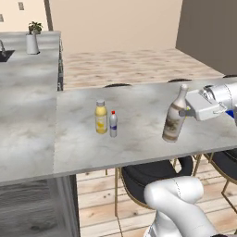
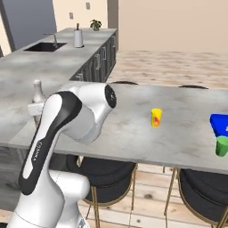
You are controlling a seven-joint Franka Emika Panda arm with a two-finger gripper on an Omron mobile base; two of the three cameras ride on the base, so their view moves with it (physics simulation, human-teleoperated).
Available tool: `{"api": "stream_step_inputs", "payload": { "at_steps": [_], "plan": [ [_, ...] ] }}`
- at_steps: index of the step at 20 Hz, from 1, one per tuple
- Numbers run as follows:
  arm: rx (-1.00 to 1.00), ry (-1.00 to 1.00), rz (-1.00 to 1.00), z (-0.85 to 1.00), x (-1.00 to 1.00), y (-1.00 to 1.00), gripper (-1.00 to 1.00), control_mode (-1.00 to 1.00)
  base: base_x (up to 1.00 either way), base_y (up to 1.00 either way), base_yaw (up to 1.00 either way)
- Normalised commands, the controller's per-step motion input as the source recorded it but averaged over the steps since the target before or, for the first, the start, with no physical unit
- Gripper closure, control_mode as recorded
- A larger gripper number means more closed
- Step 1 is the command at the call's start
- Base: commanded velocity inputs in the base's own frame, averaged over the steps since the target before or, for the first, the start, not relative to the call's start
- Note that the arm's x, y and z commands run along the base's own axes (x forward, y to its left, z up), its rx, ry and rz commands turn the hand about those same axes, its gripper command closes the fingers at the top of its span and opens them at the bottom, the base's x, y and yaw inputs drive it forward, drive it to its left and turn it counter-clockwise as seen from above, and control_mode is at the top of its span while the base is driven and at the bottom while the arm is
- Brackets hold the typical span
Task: Place the drinks on the dining counter in a tight cluster.
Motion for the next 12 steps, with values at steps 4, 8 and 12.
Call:
{"api": "stream_step_inputs", "payload": {
  "at_steps": [4,8,12],
  "plan": [
    [0.0,0.0,0.0,0.0,0.0,0.0,1.0,1.0,0.94,0.0,-0.24],
    [0.0,0.0,0.0,0.0,0.0,0.0,1.0,1.0,0.75,-0.09,-0.14],
    [0.0,0.0,0.0,0.0,0.0,0.0,1.0,1.0,0.14,-0.07,-0.01]
  ]
}}
